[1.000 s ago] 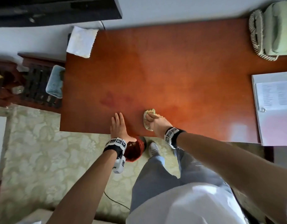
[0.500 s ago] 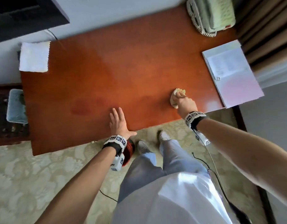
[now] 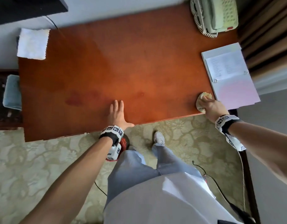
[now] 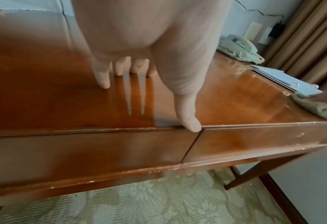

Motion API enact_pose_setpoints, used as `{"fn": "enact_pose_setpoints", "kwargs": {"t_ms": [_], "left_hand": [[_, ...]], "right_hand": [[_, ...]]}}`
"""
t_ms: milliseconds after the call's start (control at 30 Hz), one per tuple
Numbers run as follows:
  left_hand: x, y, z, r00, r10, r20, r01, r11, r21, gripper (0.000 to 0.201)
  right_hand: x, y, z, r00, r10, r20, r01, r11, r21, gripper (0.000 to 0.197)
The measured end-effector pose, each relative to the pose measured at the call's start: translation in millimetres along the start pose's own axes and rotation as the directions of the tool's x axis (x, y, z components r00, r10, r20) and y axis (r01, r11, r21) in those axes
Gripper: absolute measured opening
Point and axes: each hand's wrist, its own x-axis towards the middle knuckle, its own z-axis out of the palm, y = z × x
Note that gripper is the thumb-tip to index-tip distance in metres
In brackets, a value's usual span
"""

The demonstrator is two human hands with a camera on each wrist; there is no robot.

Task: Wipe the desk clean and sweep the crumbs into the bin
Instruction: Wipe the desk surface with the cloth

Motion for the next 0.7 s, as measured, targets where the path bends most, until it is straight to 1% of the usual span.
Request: {"fn": "enact_pose_setpoints", "kwargs": {"t_ms": [67, 167, 267, 367, 433, 500, 600, 700], "left_hand": [[-3.8, -13.8, -0.8, 0.999, 0.047, -0.023, -0.047, 0.999, -0.014, 0.139], [-10.6, -44.7, 0.5, 0.997, 0.055, -0.056, -0.057, 0.998, -0.038, 0.144], [-14.6, -88.7, -1.6, 0.997, -0.012, -0.074, 0.006, 0.997, -0.08, 0.147], [-16.0, -149.5, -8.4, 0.989, -0.105, -0.109, 0.091, 0.988, -0.123, 0.144], [-17.5, -194.5, -13.7, 0.978, -0.158, -0.134, 0.137, 0.979, -0.152, 0.14], [-19.4, -238.7, -19.1, 0.965, -0.214, -0.154, 0.184, 0.965, -0.189, 0.136], [-25.2, -296.5, -24.4, 0.945, -0.295, -0.139, 0.263, 0.943, -0.205, 0.136], [-28.9, -345.1, -23.2, 0.902, -0.42, -0.101, 0.387, 0.889, -0.244, 0.141]], "right_hand": [[-2.0, -17.9, 5.7, 0.998, -0.014, 0.061, 0.016, 0.999, -0.028, 0.058], [-8.1, -62.1, -3.4, 0.995, -0.067, 0.077, 0.071, 0.996, -0.051, 0.06], [-4.8, -101.6, 5.6, 0.983, -0.162, 0.089, 0.171, 0.98, -0.1, 0.062], [3.1, -153.1, 17.0, 0.966, -0.233, 0.111, 0.247, 0.958, -0.143, 0.068], [3.2, -204.6, 13.5, 0.955, -0.271, 0.123, 0.287, 0.948, -0.136, 0.068], [2.6, -263.2, 7.5, 0.946, -0.309, 0.101, 0.321, 0.937, -0.138, 0.066], [9.3, -349.6, 5.1, 0.928, -0.366, 0.069, 0.372, 0.917, -0.145, 0.063], [31.7, -429.6, 6.9, 0.912, -0.405, 0.064, 0.409, 0.893, -0.189, 0.057]]}}
